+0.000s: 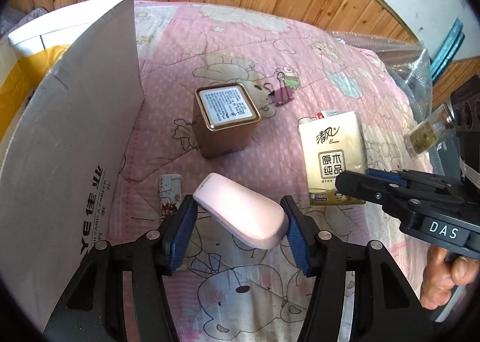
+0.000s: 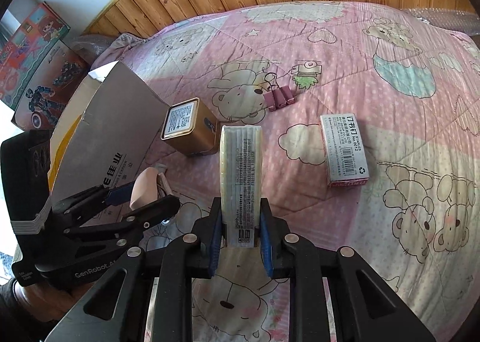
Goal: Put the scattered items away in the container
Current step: 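Grasp the pink stapler with the left gripper while the right gripper grasps the tissue pack, then carry the pink stapler and tissue pack over the white box with both grippers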
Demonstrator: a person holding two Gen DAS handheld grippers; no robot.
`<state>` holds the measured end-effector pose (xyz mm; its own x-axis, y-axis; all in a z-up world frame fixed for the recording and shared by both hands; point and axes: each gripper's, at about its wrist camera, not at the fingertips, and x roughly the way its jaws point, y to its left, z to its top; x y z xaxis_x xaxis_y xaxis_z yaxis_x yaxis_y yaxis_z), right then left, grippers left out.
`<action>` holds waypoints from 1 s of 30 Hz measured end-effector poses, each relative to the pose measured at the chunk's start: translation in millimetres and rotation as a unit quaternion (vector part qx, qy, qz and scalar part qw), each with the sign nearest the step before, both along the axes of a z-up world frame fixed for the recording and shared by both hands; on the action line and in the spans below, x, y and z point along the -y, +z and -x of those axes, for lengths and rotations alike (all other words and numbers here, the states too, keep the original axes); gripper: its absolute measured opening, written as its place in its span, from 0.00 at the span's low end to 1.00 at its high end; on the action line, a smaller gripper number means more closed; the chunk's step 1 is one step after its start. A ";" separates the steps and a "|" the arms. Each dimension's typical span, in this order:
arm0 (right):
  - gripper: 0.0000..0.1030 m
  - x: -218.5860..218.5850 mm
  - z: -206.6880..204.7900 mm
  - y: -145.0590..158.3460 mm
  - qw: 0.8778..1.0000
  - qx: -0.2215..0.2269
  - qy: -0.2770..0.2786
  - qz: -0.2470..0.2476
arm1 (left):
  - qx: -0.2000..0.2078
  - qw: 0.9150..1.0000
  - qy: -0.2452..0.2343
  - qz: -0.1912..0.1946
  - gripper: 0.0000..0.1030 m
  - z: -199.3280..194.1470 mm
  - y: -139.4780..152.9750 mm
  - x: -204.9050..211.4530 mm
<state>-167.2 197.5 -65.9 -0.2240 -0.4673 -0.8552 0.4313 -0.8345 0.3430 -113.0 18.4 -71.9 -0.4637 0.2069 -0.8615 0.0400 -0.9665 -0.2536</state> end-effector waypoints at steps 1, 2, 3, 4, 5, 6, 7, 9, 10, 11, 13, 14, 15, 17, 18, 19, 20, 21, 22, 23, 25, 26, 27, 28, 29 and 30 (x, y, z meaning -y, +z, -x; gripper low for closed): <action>0.23 0.4 -0.2 1.7 1.000 -0.002 0.001 0.002 | -0.002 1.000 -0.001 -0.001 0.57 -0.4 1.6 1.4; 0.23 0.9 -0.3 3.4 1.000 -0.003 0.002 0.003 | -0.003 1.000 0.000 -0.002 0.57 -0.6 3.2 2.7; 0.23 1.7 -0.9 5.0 1.000 -0.005 0.003 0.004 | -0.004 1.000 0.000 -0.001 0.57 -0.4 4.6 3.4; 0.23 2.8 -1.8 6.1 1.000 -0.006 0.004 0.004 | -0.005 1.000 0.001 0.000 0.57 -0.2 5.6 4.0; 0.23 3.5 -2.6 7.4 1.000 -0.008 0.005 0.004 | -0.006 1.000 0.001 0.000 0.57 -0.4 6.6 4.9; 0.23 4.6 -3.3 8.0 1.000 -0.009 0.007 0.003 | -0.007 1.000 0.001 0.000 0.57 -0.6 7.6 5.4; 0.23 5.5 -4.3 8.9 1.000 -0.010 0.008 0.002 | -0.007 1.000 0.002 0.001 0.57 -0.9 9.0 5.4; 0.23 6.6 -6.5 11.0 1.000 -0.012 0.009 0.000 | -0.008 1.000 0.001 -0.001 0.57 -1.6 12.5 5.2; 0.23 7.0 -7.6 12.7 1.000 -0.013 0.010 0.000 | -0.009 1.000 0.000 0.000 0.57 -2.0 14.8 4.6; 0.23 7.4 -8.6 14.6 1.000 -0.015 0.010 0.000 | -0.011 1.000 0.000 0.000 0.57 -2.7 17.3 3.6; 0.23 8.3 -10.5 19.0 1.000 -0.020 0.009 0.001 | -0.014 1.000 -0.002 -0.001 0.57 -4.3 23.2 2.2; 0.23 8.6 -11.6 21.4 1.000 -0.022 0.009 0.001 | -0.016 1.000 -0.002 -0.002 0.57 -5.3 26.4 1.8; 0.23 9.0 -13.0 23.9 1.000 -0.023 0.009 0.003 | -0.019 1.000 -0.002 -0.003 0.57 -6.3 29.8 1.8; 0.23 9.7 -16.0 29.4 1.000 -0.026 0.009 0.006 | -0.024 1.000 -0.001 -0.006 0.57 -8.4 36.6 2.9; 0.23 10.2 -17.8 32.2 1.000 -0.028 0.009 0.008 | -0.026 1.000 0.000 -0.007 0.57 -9.6 40.0 3.7; 0.23 10.9 -19.5 35.2 0.999 -0.029 0.009 0.010 | -0.029 1.000 0.001 -0.009 0.57 -10.8 43.2 4.7; 0.23 11.7 -21.2 38.0 0.999 -0.031 0.008 0.012 | -0.031 0.999 0.002 -0.010 0.57 -12.3 46.4 5.6; 0.23 12.7 -22.9 41.0 0.999 -0.033 0.008 0.013 | -0.033 0.999 0.003 -0.010 0.57 -13.8 49.5 6.5; 0.23 14.1 -24.6 43.8 0.999 -0.035 0.008 0.014 | -0.035 0.999 0.003 -0.012 0.57 -15.5 52.2 7.7; 0.23 15.7 -26.2 46.5 0.999 -0.037 0.008 0.015 | -0.037 0.999 0.004 -0.014 0.57 -17.3 55.1 9.0; 0.23 19.1 -29.6 51.4 0.999 -0.041 0.008 0.016 | -0.041 0.999 0.006 -0.017 0.57 -21.4 60.9 12.0; 0.23 21.2 -31.7 53.9 0.999 -0.044 0.009 0.017 | -0.043 0.999 0.007 -0.019 0.57 -23.8 63.7 13.4; 0.23 23.2 -33.7 56.3 0.999 -0.047 0.009 0.017 | -0.045 0.999 0.008 -0.021 0.57 -26.1 66.4 15.0; 0.23 25.1 -35.5 58.4 0.999 -0.049 0.010 0.018 | -0.047 0.999 0.009 -0.024 0.57 -27.9 69.1 16.8; 0.23 27.0 -37.2 60.5 0.998 -0.051 0.010 0.018 | -0.049 0.998 0.009 -0.026 0.57 -29.9 72.0 18.4; 0.23 28.8 -39.0 62.6 0.998 -0.053 0.010 0.019 | -0.052 0.998 0.010 -0.028 0.57 -31.8 75.0 20.0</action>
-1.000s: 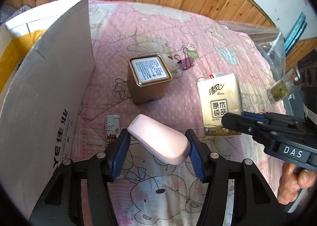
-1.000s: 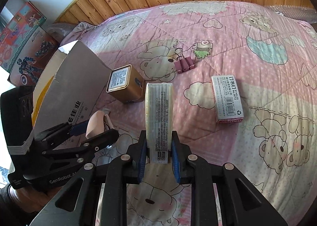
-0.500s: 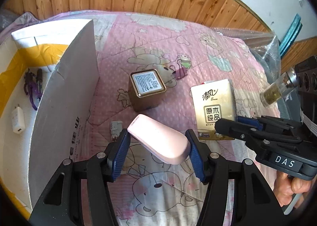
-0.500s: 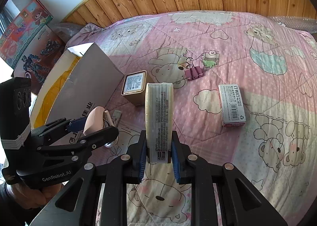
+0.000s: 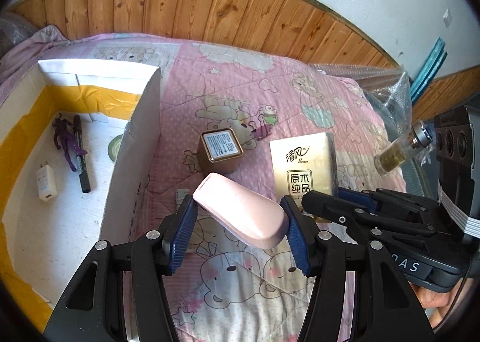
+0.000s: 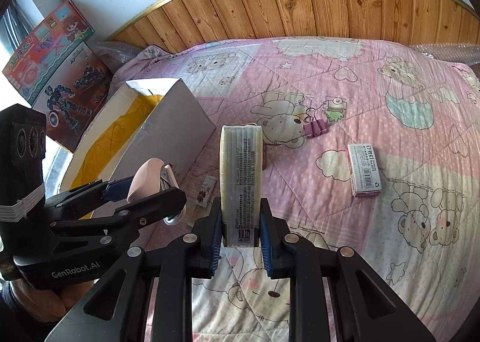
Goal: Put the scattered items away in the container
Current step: 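Carry the pink stapler and tissue pack over the white box with both grippers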
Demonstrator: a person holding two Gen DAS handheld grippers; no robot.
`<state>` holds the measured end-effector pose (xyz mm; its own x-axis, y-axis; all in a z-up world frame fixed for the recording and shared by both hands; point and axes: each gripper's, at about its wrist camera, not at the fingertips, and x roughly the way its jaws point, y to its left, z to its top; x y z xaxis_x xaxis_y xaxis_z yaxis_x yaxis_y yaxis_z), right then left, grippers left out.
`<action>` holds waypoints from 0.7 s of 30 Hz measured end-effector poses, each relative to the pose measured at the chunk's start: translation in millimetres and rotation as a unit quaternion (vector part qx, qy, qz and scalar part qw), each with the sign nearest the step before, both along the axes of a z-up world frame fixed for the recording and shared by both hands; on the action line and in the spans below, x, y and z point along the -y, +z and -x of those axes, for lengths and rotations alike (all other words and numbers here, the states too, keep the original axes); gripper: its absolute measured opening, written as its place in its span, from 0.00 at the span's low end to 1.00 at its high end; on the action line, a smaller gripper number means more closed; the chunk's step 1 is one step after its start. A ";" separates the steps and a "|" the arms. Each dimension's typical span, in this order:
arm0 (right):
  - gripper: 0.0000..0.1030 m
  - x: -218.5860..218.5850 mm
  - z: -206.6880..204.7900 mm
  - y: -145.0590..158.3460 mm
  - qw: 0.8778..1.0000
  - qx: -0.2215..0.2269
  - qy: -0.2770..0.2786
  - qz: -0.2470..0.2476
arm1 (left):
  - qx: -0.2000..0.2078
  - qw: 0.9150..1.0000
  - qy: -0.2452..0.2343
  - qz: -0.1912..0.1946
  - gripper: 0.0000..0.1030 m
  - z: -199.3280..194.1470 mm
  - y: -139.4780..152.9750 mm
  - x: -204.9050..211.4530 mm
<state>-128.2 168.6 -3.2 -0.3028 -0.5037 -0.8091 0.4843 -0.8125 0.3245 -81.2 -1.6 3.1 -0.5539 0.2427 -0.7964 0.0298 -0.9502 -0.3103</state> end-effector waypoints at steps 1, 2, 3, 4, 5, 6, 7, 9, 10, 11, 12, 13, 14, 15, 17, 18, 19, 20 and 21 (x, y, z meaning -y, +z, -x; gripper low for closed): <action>0.23 1.8 -1.8 2.1 1.000 -0.002 0.001 0.000 | -0.002 1.000 0.001 -0.002 0.57 -2.1 2.9 1.9; 0.23 3.6 -3.7 4.3 1.000 -0.004 0.001 0.001 | -0.005 1.000 0.002 -0.005 0.57 -4.4 6.0 3.9; 0.23 5.3 -5.7 6.7 1.000 -0.006 0.002 0.003 | -0.008 1.000 0.003 -0.009 0.57 -6.5 9.2 5.8; 0.23 7.1 -7.9 9.0 1.000 -0.008 0.003 0.004 | -0.011 1.000 0.003 -0.012 0.57 -8.3 12.4 7.2; 0.23 9.1 -10.3 11.5 1.000 -0.011 0.005 0.005 | -0.013 1.000 0.003 -0.013 0.57 -10.0 15.4 8.5; 0.23 10.9 -12.8 13.8 1.000 -0.013 0.007 0.006 | -0.016 1.000 0.003 -0.014 0.57 -11.4 18.1 9.9; 0.23 12.6 -15.4 16.0 1.000 -0.015 0.009 0.008 | -0.018 1.000 0.004 -0.015 0.57 -12.7 20.3 11.3; 0.23 15.2 -20.2 20.5 1.000 -0.019 0.011 0.012 | -0.021 1.000 0.004 -0.017 0.57 -15.2 23.6 14.2; 0.23 16.4 -22.7 22.9 1.000 -0.022 0.012 0.015 | -0.023 1.000 0.004 -0.018 0.57 -16.6 25.3 16.0; 0.23 17.4 -24.9 25.6 0.999 -0.024 0.012 0.019 | -0.025 0.999 0.005 -0.019 0.57 -18.0 27.3 18.1; 0.23 17.9 -26.6 28.3 0.999 -0.027 0.012 0.023 | -0.027 0.999 0.007 -0.020 0.57 -19.4 29.4 20.3; 0.23 18.7 -28.3 31.3 0.999 -0.030 0.013 0.027 | -0.030 0.999 0.009 -0.021 0.57 -20.6 31.2 22.6; 0.23 19.6 -29.8 34.5 0.999 -0.035 0.014 0.030 | -0.032 0.999 0.011 -0.023 0.57 -21.9 32.9 24.8; 0.23 21.0 -31.3 37.3 0.999 -0.040 0.014 0.033 | -0.033 0.999 0.013 -0.025 0.57 -23.2 34.7 27.0; 0.23 24.3 -32.9 42.2 0.998 -0.045 0.016 0.038 | -0.037 0.999 0.017 -0.028 0.57 -25.7 38.7 32.5; 0.23 26.4 -33.9 44.5 0.998 -0.047 0.017 0.041 | -0.040 0.999 0.019 -0.030 0.57 -27.1 41.3 35.8; 0.23 28.6 -35.0 46.3 0.998 -0.049 0.018 0.043 | -0.042 0.998 0.021 -0.032 0.57 -28.6 44.1 39.0; 0.23 30.9 -36.0 48.0 0.997 -0.051 0.020 0.045 | -0.045 0.998 0.025 -0.033 0.57 -30.2 47.2 42.7; 0.23 33.1 -37.0 49.7 0.997 -0.053 0.021 0.047 | -0.048 0.998 0.028 -0.035 0.57 -31.9 50.6 47.2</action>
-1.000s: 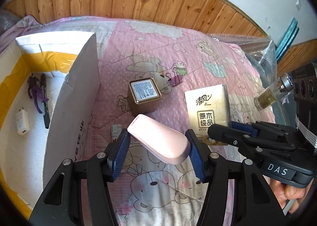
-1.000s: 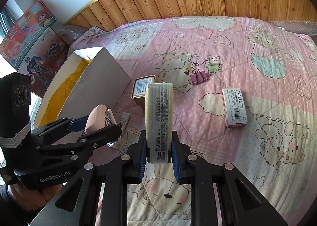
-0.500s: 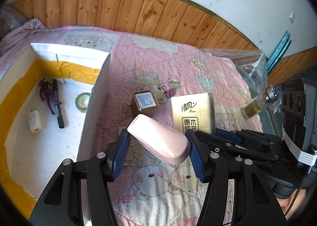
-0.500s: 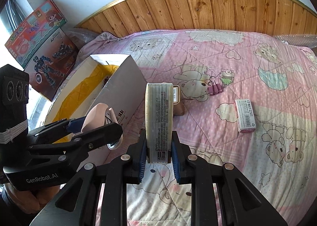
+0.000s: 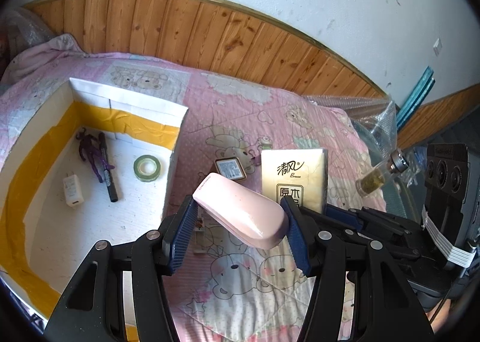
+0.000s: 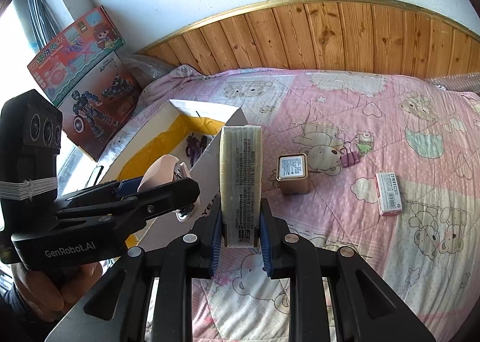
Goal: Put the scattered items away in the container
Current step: 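Carry the pink stapler and tissue pack over the white box with both grippers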
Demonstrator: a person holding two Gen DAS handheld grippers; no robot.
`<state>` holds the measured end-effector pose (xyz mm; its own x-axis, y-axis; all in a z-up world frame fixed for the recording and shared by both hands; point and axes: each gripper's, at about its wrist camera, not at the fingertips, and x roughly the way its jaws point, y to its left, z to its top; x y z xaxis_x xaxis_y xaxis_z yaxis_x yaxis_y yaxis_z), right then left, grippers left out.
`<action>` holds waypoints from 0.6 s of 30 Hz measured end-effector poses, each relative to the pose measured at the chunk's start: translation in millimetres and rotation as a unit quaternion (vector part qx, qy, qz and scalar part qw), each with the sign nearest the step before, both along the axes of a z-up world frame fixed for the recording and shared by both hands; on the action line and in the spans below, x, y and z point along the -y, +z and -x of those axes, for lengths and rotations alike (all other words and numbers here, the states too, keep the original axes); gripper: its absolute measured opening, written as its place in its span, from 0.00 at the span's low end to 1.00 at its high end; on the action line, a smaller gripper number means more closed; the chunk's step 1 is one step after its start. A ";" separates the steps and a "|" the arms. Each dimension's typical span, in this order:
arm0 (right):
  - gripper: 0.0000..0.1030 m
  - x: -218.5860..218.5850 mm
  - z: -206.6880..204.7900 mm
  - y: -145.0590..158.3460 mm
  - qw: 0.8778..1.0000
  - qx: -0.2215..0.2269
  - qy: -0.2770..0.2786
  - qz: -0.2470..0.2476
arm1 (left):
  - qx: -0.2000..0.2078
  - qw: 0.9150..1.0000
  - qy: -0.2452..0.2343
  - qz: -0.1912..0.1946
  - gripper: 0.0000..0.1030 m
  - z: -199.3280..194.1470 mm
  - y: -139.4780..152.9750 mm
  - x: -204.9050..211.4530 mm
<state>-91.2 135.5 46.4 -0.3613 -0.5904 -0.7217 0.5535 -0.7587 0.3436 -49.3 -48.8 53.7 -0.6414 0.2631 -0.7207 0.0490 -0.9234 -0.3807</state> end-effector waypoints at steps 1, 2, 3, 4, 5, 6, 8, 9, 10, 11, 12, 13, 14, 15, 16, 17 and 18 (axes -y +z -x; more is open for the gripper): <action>0.23 2.4 -0.9 1.7 1.000 -0.002 0.001 0.002 | -0.003 1.000 0.003 -0.002 0.57 -1.6 3.5 4.8; 0.23 4.8 -1.8 3.7 1.000 -0.004 0.002 0.004 | -0.006 1.000 0.008 -0.003 0.57 -3.2 7.5 10.1; 0.23 7.2 -2.8 6.1 1.000 -0.007 0.004 0.008 | -0.010 1.000 0.013 -0.004 0.57 -5.4 11.4 15.6; 0.23 9.8 -4.0 8.5 1.000 -0.009 0.005 0.011 | -0.013 1.000 0.016 -0.004 0.57 -8.0 15.2 20.9; 0.23 12.8 -5.3 11.2 1.000 -0.012 0.007 0.014 | -0.017 1.000 0.019 -0.003 0.57 -10.7 19.2 26.3; 0.23 16.0 -6.8 14.0 1.000 -0.014 0.009 0.017 | -0.022 1.000 0.023 -0.001 0.57 -13.6 23.0 32.0; 0.23 22.6 -10.7 19.3 0.999 -0.021 0.014 0.022 | -0.030 0.999 0.032 -0.003 0.57 -20.4 28.6 44.6; 0.23 25.7 -12.7 21.6 0.999 -0.024 0.016 0.023 | -0.032 0.999 0.038 -0.005 0.57 -23.8 30.0 50.9; 0.23 29.0 -14.4 23.4 0.999 -0.027 0.018 0.024 | -0.033 0.998 0.044 -0.007 0.57 -27.1 30.7 56.9; 0.23 32.1 -15.6 24.9 0.999 -0.029 0.020 0.026 | -0.033 0.998 0.049 -0.010 0.57 -30.3 30.7 62.8; 0.23 35.1 -16.6 26.0 0.999 -0.030 0.022 0.026 | -0.032 0.998 0.054 -0.013 0.57 -33.4 30.1 67.9; 0.23 38.1 -17.8 26.7 0.999 -0.031 0.023 0.027 | -0.030 0.998 0.057 -0.017 0.57 -36.6 29.1 72.2; 0.23 41.0 -18.8 26.8 0.999 -0.031 0.024 0.027 | -0.028 0.998 0.060 -0.020 0.57 -39.9 28.0 75.9; 0.23 43.5 -19.7 26.7 0.999 -0.031 0.025 0.028 | -0.026 0.997 0.062 -0.023 0.57 -42.8 26.8 79.3; 0.23 46.2 -20.6 26.8 0.999 -0.030 0.026 0.029 | -0.024 0.997 0.064 -0.026 0.57 -45.4 25.8 82.4; 0.23 49.2 -21.8 26.9 0.999 -0.030 0.028 0.029 | -0.023 0.997 0.066 -0.028 0.57 -47.6 25.2 85.0; 0.23 52.4 -23.3 27.1 0.999 -0.031 0.030 0.030 | -0.022 0.997 0.067 -0.029 0.57 -49.6 25.0 87.0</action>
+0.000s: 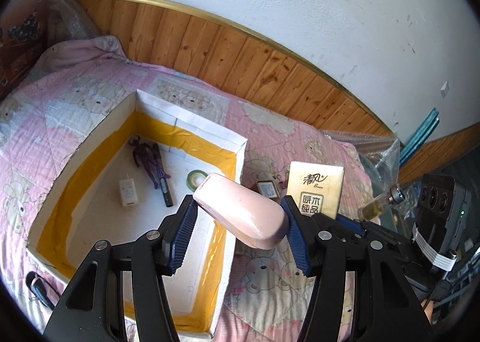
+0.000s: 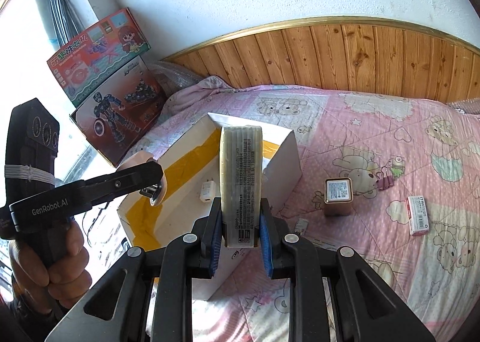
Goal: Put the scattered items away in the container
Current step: 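Carry the pink stapler and tissue pack over the white box with both grippers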
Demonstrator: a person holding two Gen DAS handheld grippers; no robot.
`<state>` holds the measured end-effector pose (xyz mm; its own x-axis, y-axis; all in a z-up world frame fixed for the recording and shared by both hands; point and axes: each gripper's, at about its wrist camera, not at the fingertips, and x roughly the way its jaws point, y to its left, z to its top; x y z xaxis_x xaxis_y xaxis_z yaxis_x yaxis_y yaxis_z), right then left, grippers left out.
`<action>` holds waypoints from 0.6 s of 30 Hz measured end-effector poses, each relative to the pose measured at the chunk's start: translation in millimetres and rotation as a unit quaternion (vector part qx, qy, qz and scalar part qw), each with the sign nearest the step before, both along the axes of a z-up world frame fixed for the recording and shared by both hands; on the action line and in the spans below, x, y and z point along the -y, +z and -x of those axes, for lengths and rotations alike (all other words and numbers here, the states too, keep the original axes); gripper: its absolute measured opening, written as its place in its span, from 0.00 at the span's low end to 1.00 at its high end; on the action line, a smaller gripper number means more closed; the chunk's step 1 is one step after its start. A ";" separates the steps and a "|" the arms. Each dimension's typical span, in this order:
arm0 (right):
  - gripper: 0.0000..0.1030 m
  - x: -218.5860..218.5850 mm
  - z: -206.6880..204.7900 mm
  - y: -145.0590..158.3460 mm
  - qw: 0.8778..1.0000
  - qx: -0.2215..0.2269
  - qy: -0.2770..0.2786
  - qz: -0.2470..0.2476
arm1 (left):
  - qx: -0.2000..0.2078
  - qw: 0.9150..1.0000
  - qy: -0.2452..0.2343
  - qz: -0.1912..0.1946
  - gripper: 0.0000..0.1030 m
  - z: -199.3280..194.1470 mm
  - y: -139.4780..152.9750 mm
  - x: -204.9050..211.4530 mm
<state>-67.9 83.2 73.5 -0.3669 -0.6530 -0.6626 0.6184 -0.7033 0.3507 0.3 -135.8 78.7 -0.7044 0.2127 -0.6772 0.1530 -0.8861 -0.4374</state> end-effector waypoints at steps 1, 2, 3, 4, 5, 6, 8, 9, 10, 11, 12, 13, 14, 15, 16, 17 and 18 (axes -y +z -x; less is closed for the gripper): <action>0.23 3.1 -1.7 0.3 1.000 -0.001 0.002 0.000 | 0.001 1.000 0.001 0.000 0.57 -1.5 -0.1 1.9; 0.23 6.2 -3.6 0.6 1.000 -0.002 0.005 0.001 | 0.001 1.000 0.002 -0.001 0.57 -2.4 -0.2 4.0; 0.23 9.3 -5.8 1.0 1.000 -0.003 0.008 0.001 | 0.002 1.000 0.002 -0.002 0.57 -3.2 -0.7 5.8; 0.23 12.3 -8.0 1.6 1.000 -0.005 0.010 0.001 | 0.004 1.000 0.003 -0.002 0.57 -3.8 -1.7 7.5; 0.23 15.2 -10.2 2.3 1.000 -0.008 0.013 0.000 | 0.006 1.000 0.004 -0.001 0.57 -4.0 -3.2 9.1; 0.23 18.1 -12.5 2.9 1.000 -0.012 0.015 -0.002 | 0.010 1.000 0.005 0.001 0.57 -3.9 -5.4 10.7; 0.23 23.8 -16.1 3.2 1.000 -0.021 0.017 -0.008 | 0.021 1.000 0.007 -0.001 0.57 -3.3 -12.0 15.1; 0.23 26.4 -17.3 2.9 0.999 -0.025 0.018 -0.012 | 0.026 1.000 0.009 -0.003 0.57 -2.9 -15.5 17.7; 0.23 28.9 -17.9 2.0 0.999 -0.028 0.019 -0.015 | 0.032 0.999 0.012 -0.005 0.57 -2.3 -19.1 20.3; 0.23 31.4 -17.9 0.7 0.999 -0.028 0.019 -0.018 | 0.038 0.999 0.015 -0.007 0.57 -1.5 -22.8 22.9; 0.23 33.7 -17.4 -0.8 0.999 -0.028 0.019 -0.019 | 0.043 0.999 0.016 -0.008 0.57 -0.6 -26.3 25.4; 0.23 35.8 -16.6 -2.3 0.999 -0.027 0.019 -0.021 | 0.049 0.999 0.019 -0.008 0.57 0.5 -29.5 27.8; 0.23 37.9 -15.6 -3.8 0.999 -0.026 0.018 -0.022 | 0.054 0.998 0.021 -0.008 0.57 1.6 -32.7 30.0; 0.23 39.9 -14.3 -5.1 0.999 -0.025 0.018 -0.024 | 0.059 0.998 0.022 -0.008 0.57 2.9 -35.8 31.8; 0.23 42.2 -13.2 -6.2 0.999 -0.025 0.018 -0.026 | 0.064 0.998 0.021 -0.006 0.57 4.3 -39.1 32.9; 0.23 44.4 -12.2 -7.2 0.999 -0.025 0.018 -0.027 | 0.070 0.997 0.020 -0.003 0.57 5.7 -42.6 33.5; 0.23 46.6 -11.2 -8.1 0.999 -0.025 0.018 -0.030 | 0.076 0.997 0.018 0.000 0.57 7.5 -46.2 33.4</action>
<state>-56.7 36.5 65.4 -0.3774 -0.6266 -0.6819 0.6598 -0.6986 0.2768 -7.2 -169.2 32.5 -0.6008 0.1883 -0.7769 0.2493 -0.8792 -0.4060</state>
